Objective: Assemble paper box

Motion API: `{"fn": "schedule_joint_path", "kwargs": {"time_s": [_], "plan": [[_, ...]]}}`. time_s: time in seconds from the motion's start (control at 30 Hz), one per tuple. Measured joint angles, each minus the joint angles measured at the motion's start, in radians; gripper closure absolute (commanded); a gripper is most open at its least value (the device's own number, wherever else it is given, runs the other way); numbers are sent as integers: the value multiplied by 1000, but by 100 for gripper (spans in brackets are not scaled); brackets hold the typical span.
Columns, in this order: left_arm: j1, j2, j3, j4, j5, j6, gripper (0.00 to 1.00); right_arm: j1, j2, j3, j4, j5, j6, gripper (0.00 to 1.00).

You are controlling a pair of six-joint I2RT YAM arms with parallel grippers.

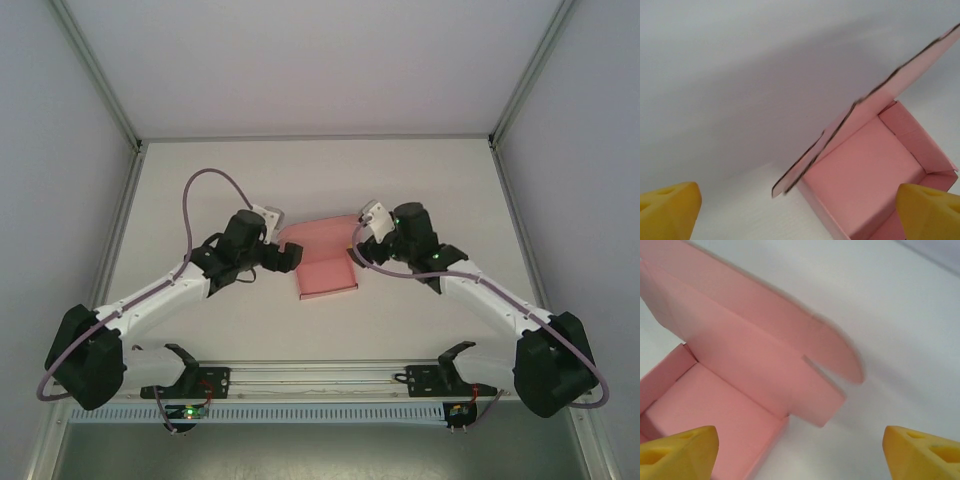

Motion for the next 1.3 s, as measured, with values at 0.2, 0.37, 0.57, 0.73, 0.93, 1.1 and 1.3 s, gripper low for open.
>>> {"fn": "schedule_joint_path", "kwargs": {"time_s": [0.2, 0.37, 0.57, 0.73, 0.93, 1.1, 1.3], "plan": [[61, 47, 93, -36, 90, 111, 11, -116, 142, 177, -120, -224, -242, 22], [87, 126, 169, -124, 190, 237, 19, -117, 301, 344, -279, -280, -412, 22], [109, 256, 261, -212, 252, 359, 32, -135, 446, 470, -422, -319, -541, 33], [109, 294, 275, -251, 269, 418, 59, -135, 521, 558, -520, -346, -609, 72], [108, 294, 292, -286, 256, 436, 90, -135, 520, 558, -576, -369, -641, 100], [97, 296, 331, -296, 173, 392, 97, -127, 491, 536, -539, -370, -596, 100], [52, 327, 416, -308, -22, 216, 100, -69, 382, 401, -291, -232, -238, 100]]}}
